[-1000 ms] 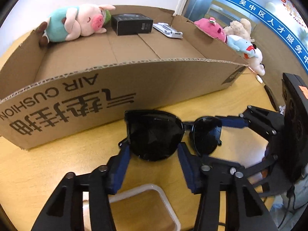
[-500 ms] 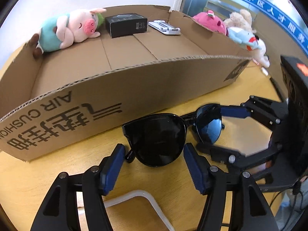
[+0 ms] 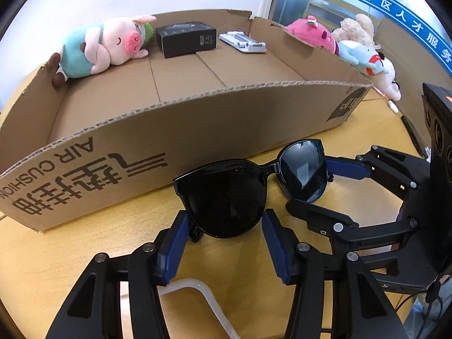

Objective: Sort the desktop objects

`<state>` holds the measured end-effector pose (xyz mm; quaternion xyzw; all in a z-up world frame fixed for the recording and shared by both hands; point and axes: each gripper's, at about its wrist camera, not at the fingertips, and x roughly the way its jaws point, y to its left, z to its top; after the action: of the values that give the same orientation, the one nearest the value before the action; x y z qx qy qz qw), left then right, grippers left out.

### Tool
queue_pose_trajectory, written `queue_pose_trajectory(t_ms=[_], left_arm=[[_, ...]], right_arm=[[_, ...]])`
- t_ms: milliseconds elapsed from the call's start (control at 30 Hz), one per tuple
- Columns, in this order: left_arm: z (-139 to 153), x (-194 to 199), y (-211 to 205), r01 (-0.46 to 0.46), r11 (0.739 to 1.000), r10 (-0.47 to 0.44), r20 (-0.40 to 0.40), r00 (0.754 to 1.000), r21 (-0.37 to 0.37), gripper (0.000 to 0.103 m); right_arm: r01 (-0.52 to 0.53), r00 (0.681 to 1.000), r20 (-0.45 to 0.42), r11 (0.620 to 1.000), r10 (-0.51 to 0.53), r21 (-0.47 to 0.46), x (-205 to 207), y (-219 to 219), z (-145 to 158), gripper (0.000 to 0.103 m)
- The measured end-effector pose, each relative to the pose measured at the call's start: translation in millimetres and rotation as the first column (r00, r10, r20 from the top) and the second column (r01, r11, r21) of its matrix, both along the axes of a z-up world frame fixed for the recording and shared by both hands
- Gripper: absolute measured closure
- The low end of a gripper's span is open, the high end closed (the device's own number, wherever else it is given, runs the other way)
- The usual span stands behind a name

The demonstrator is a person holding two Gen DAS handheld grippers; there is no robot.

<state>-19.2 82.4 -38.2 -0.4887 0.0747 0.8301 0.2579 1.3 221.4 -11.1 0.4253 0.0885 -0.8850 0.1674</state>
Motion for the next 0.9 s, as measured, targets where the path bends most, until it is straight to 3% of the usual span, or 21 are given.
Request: queue_pose_trajectory(t_ms=[133, 467, 700, 900], left_arm=[[20.7, 11.3, -0.8, -0.007, 1.000, 0.008, -0.057, 0.998, 0.009, 0.053], [105.3, 10.3, -10.5, -0.016, 0.999, 0.025, -0.227, 0.974, 0.039, 0.053], [139.2, -47.5, -28.0, -0.029, 0.999, 0.034, -0.265, 0.964, 0.020, 0.053], [138.7, -114.3, -54.7, -0.058, 0.998, 0.057, -0.214, 0.975, 0.001, 0.053]], right_arm=[[0.010, 0.999, -0.052, 1.000, -0.011, -0.009, 9.6, -0.4, 15.7, 0.049], [0.008, 0.968, -0.251, 1.000, -0.008, -0.003, 14.9, -12.0, 99.5, 0.049], [-0.019, 0.958, -0.285, 1.000, 0.017, -0.004, -41.5, -32.3, 134.7, 0.048], [-0.057, 0.973, -0.225, 0.998, 0.050, -0.026, -110.9, -59.0, 138.2, 0.048]])
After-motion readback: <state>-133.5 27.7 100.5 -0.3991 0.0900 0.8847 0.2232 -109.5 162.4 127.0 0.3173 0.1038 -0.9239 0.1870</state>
